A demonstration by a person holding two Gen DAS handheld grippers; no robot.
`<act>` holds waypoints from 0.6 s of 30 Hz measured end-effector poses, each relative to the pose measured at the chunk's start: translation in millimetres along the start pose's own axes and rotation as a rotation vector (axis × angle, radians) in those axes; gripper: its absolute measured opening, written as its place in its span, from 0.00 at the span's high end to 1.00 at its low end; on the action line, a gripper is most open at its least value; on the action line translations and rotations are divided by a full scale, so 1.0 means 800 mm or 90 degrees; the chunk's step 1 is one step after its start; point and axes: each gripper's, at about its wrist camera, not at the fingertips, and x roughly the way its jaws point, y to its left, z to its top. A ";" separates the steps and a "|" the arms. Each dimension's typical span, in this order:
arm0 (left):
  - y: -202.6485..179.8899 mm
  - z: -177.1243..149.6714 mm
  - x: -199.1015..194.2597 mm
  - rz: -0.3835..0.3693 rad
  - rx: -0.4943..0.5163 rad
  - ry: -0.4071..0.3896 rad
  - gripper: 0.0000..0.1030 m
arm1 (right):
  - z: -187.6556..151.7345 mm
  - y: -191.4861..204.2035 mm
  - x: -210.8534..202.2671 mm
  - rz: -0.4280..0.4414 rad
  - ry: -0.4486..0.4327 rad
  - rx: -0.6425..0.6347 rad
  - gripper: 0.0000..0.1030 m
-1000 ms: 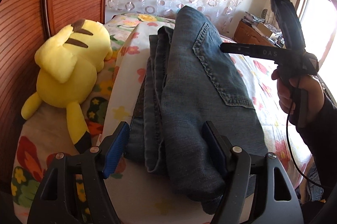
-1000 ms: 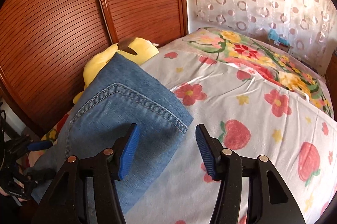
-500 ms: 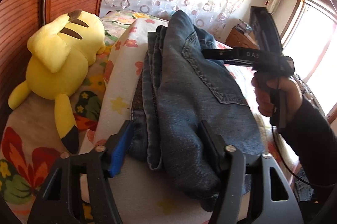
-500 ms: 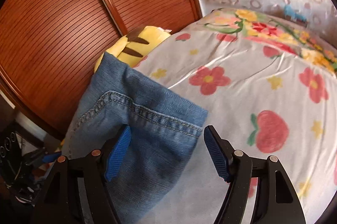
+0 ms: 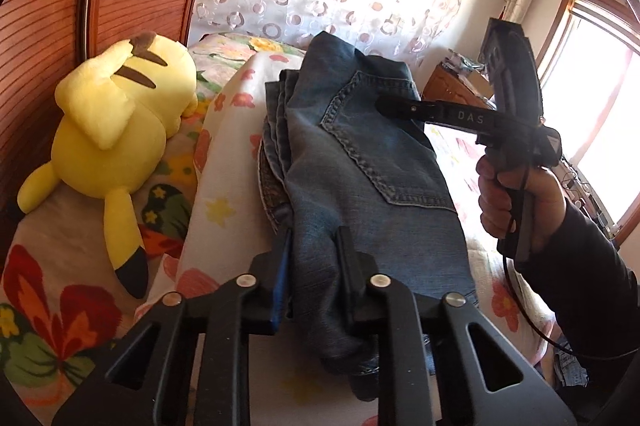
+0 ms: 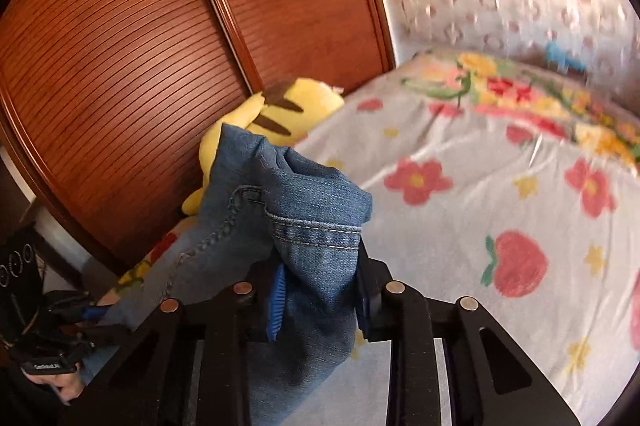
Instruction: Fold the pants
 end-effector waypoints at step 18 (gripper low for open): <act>-0.007 0.091 0.002 0.001 0.072 -0.050 0.90 | 0.056 0.010 -0.018 -0.031 -0.088 -0.030 0.74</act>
